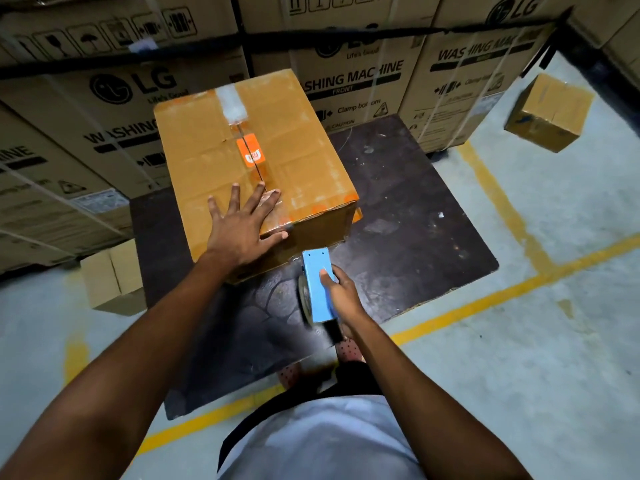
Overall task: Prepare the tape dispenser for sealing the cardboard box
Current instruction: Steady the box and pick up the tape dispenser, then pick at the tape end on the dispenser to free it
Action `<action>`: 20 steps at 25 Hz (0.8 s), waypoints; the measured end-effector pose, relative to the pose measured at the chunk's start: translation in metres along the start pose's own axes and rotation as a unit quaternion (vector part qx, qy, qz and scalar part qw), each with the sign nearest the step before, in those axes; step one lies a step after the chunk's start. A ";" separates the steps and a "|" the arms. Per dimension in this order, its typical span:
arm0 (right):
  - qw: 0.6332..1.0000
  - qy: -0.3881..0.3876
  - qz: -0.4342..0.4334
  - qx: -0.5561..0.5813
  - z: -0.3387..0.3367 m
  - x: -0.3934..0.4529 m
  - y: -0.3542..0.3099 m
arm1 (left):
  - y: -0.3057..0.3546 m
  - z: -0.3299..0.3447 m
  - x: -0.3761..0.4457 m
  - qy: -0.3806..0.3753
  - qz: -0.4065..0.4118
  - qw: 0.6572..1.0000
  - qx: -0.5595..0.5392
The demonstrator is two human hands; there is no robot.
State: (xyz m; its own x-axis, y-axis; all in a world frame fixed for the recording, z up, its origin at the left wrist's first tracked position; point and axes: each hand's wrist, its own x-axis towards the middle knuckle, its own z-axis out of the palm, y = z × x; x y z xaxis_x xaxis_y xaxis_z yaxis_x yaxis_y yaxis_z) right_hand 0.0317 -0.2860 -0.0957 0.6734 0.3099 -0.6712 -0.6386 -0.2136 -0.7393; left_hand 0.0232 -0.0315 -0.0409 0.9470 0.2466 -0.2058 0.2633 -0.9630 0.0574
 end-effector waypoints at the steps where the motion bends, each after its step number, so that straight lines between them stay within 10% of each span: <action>1: 1.000 -0.010 0.001 0.003 0.000 0.000 -0.005 | 0.002 0.000 0.000 0.004 -0.005 1.000 -0.007; 20: 0.988 -0.089 -0.108 -0.058 -0.017 -0.003 -0.073 | -0.008 -0.006 -0.001 -0.020 0.013 0.999 -0.034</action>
State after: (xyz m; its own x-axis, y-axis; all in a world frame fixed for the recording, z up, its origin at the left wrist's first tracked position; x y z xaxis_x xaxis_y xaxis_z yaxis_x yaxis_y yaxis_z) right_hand 0.0825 -0.2868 -0.0410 0.7059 0.5159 -0.4853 -0.4333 -0.2274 -0.8721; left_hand 0.0215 -0.0228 -0.0353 0.9459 0.2160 -0.2421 0.2520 -0.9591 0.1290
